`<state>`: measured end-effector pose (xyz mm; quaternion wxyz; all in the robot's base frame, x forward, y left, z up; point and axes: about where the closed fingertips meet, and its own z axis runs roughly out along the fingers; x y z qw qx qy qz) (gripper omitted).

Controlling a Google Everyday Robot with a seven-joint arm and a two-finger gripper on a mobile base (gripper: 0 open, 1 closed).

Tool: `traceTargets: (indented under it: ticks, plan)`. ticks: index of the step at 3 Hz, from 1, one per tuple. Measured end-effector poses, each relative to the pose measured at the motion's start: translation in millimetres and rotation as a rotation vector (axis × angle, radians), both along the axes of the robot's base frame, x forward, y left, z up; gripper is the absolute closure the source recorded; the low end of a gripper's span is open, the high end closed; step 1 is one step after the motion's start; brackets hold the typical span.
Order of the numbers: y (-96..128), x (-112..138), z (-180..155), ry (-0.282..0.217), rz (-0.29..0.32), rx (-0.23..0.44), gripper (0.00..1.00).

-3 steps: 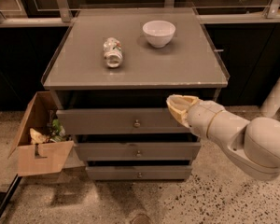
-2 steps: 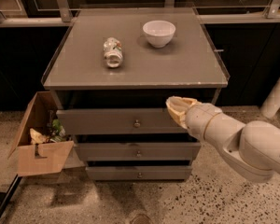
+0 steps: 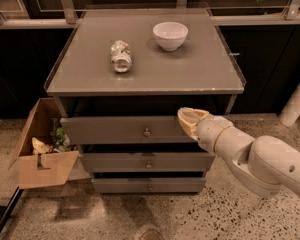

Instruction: Open top drawer

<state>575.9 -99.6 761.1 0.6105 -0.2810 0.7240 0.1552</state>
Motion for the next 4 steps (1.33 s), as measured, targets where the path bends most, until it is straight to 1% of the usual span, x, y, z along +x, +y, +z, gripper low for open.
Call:
traceTargets:
  ticks: [1, 2, 3, 4]
  plan:
    - [-3, 10, -10, 0.005, -0.018, 0.0, 1.0]
    - [-5, 21, -16, 0.005, -0.025, -0.025, 1.0]
    - [-10, 33, -18, 0.002, -0.037, -0.054, 1.0]
    - [-15, 45, -20, 0.001, -0.04, -0.104, 1.0]
